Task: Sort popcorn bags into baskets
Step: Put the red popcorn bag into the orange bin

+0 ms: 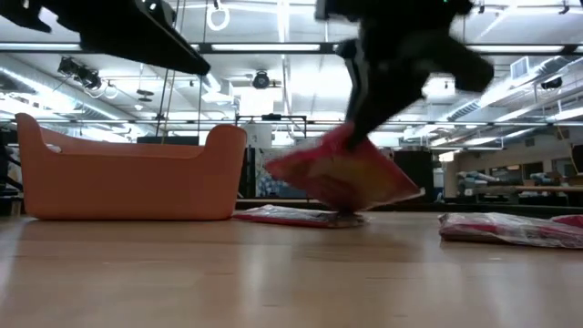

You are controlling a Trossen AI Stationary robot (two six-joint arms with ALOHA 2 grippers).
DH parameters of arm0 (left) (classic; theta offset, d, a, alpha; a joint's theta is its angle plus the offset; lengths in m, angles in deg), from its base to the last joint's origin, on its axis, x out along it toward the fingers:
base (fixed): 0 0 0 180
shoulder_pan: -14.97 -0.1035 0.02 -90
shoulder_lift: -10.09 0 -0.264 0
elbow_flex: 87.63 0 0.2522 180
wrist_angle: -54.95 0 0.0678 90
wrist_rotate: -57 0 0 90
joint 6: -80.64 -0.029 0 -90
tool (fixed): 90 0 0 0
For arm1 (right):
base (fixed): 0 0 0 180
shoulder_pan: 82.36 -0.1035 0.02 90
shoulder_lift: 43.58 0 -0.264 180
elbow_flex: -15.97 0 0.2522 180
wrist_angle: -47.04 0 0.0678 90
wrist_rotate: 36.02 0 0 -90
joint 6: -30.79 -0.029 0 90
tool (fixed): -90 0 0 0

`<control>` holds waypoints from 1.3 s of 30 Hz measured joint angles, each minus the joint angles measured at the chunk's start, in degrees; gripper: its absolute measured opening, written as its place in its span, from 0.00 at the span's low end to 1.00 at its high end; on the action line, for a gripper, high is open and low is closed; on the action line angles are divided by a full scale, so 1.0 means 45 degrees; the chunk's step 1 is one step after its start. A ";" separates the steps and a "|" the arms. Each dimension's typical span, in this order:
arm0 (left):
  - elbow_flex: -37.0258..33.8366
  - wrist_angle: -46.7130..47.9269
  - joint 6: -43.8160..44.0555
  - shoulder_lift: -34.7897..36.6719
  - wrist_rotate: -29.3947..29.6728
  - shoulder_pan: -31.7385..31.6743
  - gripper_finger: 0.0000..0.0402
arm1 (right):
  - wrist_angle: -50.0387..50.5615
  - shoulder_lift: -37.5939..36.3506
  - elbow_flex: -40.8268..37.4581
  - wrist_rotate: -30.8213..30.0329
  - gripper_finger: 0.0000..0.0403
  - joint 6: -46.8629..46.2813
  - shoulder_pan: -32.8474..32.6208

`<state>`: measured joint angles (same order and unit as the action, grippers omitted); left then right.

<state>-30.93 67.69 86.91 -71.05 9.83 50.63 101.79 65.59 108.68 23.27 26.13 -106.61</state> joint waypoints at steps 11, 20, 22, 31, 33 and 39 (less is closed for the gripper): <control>0.0000 -0.1548 -0.0626 -0.0729 -0.1496 -0.0965 0.54 | 0.0331 -0.0024 0.2241 0.3581 0.03 0.0136 0.0500; 0.0513 -0.1679 -0.1553 -0.0729 -0.2329 -0.1013 0.55 | 0.0254 -0.0024 0.3066 0.5304 0.03 -0.0993 0.1501; 0.0714 -0.1274 -0.1552 -0.0729 -0.2321 -0.1041 0.55 | 0.0239 -0.0024 0.3323 0.5828 0.03 -0.1070 0.1662; 0.0986 -0.0252 -0.1541 -0.0729 -0.1759 -0.1050 0.49 | -0.0404 -0.0034 0.3957 0.7661 0.03 -0.1579 0.1944; 0.0986 -0.0155 -0.1384 -0.0729 -0.1755 -0.1055 0.46 | -0.0520 -0.0034 0.3957 0.7840 0.03 -0.1684 0.2024; 0.0986 -0.0079 -0.0873 -0.0729 -0.2140 -0.1055 0.31 | -0.0652 -0.0034 0.3957 0.7856 0.04 -0.1469 0.2140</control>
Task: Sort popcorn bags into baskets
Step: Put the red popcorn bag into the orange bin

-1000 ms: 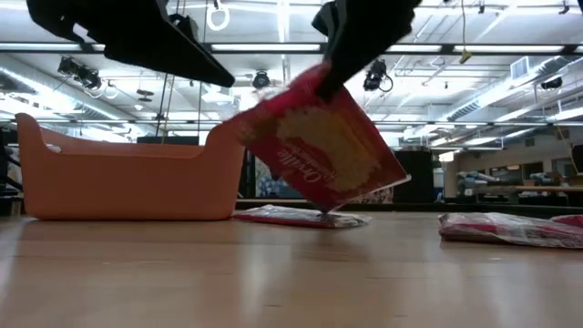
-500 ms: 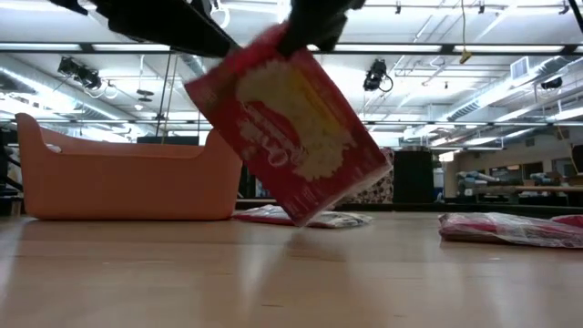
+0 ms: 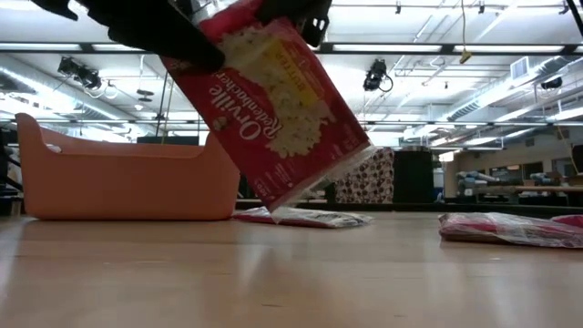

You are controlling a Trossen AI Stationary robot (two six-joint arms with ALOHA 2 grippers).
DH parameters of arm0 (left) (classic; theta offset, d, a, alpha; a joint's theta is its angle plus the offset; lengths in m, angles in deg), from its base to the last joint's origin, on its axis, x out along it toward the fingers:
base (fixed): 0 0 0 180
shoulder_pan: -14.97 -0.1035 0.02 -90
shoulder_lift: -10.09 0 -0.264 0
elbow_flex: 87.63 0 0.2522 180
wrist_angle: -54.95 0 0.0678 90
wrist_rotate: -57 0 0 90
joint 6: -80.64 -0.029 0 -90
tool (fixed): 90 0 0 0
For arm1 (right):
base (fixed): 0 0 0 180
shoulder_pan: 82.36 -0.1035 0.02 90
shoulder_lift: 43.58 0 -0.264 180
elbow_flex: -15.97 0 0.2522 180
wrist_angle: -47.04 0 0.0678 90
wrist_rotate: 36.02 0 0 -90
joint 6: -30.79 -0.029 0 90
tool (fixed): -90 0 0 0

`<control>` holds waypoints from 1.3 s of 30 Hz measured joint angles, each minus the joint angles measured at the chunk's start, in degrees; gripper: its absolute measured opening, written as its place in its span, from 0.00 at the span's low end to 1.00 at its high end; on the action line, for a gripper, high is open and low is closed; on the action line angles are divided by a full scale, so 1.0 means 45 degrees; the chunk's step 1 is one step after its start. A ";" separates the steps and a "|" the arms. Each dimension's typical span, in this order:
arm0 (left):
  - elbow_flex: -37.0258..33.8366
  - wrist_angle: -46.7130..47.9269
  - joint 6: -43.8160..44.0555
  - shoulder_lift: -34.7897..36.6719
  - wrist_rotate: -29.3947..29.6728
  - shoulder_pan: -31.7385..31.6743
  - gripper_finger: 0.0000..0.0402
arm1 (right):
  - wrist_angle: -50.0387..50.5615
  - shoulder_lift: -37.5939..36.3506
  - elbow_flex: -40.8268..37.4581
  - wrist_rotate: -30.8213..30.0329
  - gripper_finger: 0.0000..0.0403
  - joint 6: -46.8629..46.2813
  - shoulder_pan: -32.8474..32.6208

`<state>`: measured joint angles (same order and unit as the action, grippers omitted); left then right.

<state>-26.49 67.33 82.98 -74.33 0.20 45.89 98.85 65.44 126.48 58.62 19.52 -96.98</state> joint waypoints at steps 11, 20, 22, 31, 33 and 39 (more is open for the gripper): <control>0.0000 0.0561 0.1457 0.0094 -0.0140 -0.0112 0.03 | 0.0377 -0.0986 0.0000 -0.0704 0.26 0.0549 0.0026; 0.0005 0.4000 0.3854 0.3088 0.0671 0.0412 0.02 | 0.2643 -0.2985 -0.0839 -0.3244 0.39 -0.0592 -0.0327; 0.0000 0.4727 0.4499 0.3955 0.1152 0.0663 0.03 | 0.2554 -0.3283 -0.1451 -0.3580 0.39 -0.1040 -0.0501; 0.0000 0.8529 0.7775 0.6882 0.4928 0.2185 0.04 | 0.0695 -0.4060 -0.4507 -0.4205 0.39 -0.2867 -0.1334; -0.0090 0.8933 0.8336 0.7181 0.5944 0.2639 0.04 | 0.0221 -0.4109 -0.4986 -0.4159 0.39 -0.3191 -0.1500; -0.1818 0.8886 1.0326 0.8118 0.7889 0.3317 0.04 | -0.0126 -0.4080 -0.5455 -0.4143 0.39 -0.3594 -0.1798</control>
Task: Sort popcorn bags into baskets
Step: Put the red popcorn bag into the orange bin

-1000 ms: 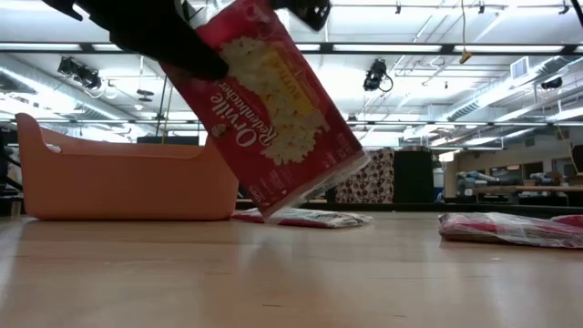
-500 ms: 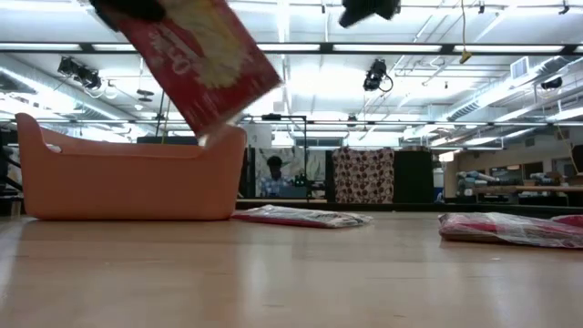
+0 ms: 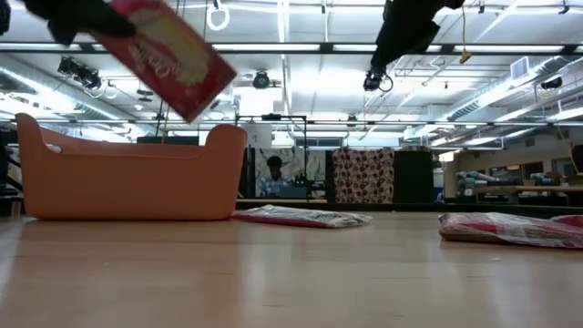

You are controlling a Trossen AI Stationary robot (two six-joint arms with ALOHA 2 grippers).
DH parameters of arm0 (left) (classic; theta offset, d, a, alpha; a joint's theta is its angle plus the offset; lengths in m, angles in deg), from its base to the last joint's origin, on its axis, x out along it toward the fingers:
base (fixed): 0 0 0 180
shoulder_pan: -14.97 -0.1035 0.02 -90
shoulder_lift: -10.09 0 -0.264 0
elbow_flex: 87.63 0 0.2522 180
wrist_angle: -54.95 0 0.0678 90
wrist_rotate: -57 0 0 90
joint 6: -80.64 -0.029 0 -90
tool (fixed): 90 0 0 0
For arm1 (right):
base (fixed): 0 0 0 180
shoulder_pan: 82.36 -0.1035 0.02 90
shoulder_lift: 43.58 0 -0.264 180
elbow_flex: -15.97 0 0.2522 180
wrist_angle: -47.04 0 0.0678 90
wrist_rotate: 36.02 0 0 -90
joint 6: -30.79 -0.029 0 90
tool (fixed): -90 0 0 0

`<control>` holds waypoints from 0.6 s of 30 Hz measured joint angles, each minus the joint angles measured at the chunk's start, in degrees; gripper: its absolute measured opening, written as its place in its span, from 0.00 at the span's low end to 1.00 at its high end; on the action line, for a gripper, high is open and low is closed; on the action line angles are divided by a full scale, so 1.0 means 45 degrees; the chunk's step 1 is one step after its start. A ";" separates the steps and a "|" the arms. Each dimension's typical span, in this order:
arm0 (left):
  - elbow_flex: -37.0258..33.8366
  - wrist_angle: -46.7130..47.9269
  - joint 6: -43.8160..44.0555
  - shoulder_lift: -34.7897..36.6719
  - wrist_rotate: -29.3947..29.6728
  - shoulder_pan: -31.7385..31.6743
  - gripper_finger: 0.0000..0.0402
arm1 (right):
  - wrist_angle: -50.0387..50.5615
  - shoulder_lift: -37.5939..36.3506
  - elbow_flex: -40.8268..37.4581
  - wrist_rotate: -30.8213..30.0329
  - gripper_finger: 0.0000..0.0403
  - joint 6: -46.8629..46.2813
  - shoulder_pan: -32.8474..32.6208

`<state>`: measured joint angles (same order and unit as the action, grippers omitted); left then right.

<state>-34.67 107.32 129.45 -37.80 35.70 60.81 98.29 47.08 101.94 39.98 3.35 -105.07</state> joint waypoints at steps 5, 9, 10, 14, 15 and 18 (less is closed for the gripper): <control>-0.1590 0.0083 0.2607 0.0883 0.0438 0.0001 0.04 | -0.0618 -0.0019 0.0000 -0.0029 0.39 0.0167 -0.0014; -0.2495 0.0433 0.4467 0.1671 0.0338 -0.0014 0.04 | -0.0856 -0.0019 0.0000 0.0034 0.39 0.0345 0.0076; -0.2615 0.0572 0.4740 0.1868 0.0134 -0.0014 0.04 | -0.0880 -0.0019 0.0000 0.0035 0.39 0.0350 0.0100; -0.2811 0.1132 0.5602 0.2310 -0.0310 -0.0068 0.04 | -0.1115 -0.0019 0.0000 0.0102 0.39 0.0369 0.0174; -0.2811 0.1289 0.5867 0.2340 -0.0313 -0.0130 0.05 | -0.1140 -0.0019 0.0000 0.0124 0.39 0.0369 0.0192; -0.2806 0.2007 0.6942 0.2354 -0.0392 -0.0460 0.06 | -0.1197 -0.0019 0.0000 0.0126 0.39 0.0369 0.0221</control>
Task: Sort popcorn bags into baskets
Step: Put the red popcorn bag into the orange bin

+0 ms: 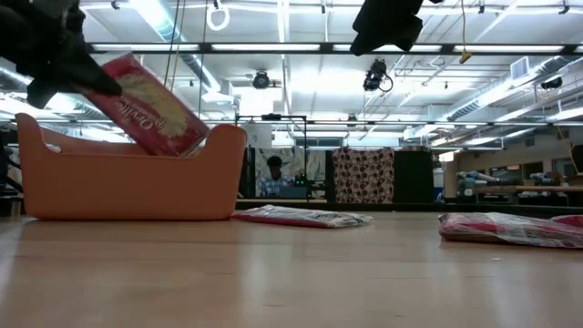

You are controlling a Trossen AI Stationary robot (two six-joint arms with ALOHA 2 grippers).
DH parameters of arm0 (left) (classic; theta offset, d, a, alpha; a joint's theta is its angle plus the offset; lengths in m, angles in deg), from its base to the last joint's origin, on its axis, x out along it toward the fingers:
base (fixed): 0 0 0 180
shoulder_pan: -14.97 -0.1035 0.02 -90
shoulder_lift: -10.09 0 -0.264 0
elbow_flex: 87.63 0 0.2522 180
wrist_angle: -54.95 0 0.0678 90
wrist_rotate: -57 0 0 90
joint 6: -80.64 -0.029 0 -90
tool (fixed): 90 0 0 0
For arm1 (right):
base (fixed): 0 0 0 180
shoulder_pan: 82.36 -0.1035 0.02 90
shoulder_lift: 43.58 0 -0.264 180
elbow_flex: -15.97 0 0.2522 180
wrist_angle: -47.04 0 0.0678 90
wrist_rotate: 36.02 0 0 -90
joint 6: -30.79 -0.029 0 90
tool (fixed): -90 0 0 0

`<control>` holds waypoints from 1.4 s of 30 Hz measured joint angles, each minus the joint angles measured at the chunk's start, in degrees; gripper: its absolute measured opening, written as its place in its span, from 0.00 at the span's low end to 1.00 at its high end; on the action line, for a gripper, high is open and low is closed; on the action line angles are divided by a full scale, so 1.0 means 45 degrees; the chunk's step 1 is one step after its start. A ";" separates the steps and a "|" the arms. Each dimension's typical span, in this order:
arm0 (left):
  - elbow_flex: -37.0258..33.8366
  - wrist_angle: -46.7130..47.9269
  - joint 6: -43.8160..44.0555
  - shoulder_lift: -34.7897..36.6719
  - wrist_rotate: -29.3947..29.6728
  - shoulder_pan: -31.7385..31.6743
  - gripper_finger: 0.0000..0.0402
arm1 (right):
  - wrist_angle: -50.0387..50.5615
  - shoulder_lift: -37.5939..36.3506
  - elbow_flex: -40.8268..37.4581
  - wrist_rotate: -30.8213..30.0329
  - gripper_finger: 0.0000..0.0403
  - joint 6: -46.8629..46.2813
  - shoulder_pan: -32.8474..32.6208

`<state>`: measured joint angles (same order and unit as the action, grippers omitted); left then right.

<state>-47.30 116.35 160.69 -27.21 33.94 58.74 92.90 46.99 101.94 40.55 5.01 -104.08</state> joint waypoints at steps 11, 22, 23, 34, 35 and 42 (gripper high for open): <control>0.0101 0.1666 0.1954 -0.0020 -0.1895 -0.1627 0.16 | 0.0013 0.0000 0.0000 0.0020 0.39 0.0070 -0.0005; 0.1681 0.2710 -0.0936 -0.0035 -0.1928 -0.1771 0.41 | 0.0009 0.0000 0.0000 0.0029 0.39 0.0097 0.0000; 0.1720 0.2913 -0.0936 -0.0035 -0.1904 -0.1863 0.43 | 0.0013 0.0000 0.0000 0.0029 0.39 0.0097 0.0000; 0.1772 0.3835 -0.3245 -0.0035 -0.0784 -0.3218 0.44 | 0.0009 0.0000 0.0000 0.0029 0.39 0.0437 0.0036; 0.1773 0.3851 -0.3682 -0.0035 -0.0501 -0.3387 0.44 | 0.0005 0.0000 0.0000 0.0029 0.39 0.0437 0.0057; 0.1776 0.1622 -0.6289 -0.0037 -0.0796 -0.4170 0.44 | -0.0181 0.0000 0.0000 0.0024 0.39 0.0672 0.0216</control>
<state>-39.31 123.65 132.38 -27.37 30.35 39.98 92.09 46.99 101.94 40.65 8.04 -103.10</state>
